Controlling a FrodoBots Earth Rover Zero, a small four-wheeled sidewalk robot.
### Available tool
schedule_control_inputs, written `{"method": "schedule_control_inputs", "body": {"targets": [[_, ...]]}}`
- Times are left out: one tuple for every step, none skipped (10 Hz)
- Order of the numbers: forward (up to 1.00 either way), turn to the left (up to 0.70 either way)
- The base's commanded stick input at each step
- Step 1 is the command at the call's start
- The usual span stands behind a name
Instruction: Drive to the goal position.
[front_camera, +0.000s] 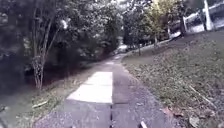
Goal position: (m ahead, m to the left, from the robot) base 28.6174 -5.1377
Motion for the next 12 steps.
{"method": "schedule_control_inputs", "body": {"targets": [[0.85, 0.0], [0.85, -0.1], [0.85, -0.3], [0.85, -0.34], [0.85, -0.34], [0.85, 0.0], [0.85, 0.0], [0.85, 0.0], [0.85, 0.0], [0.85, 0.0], [0.85, 0.0], [0.85, 0.0]]}}
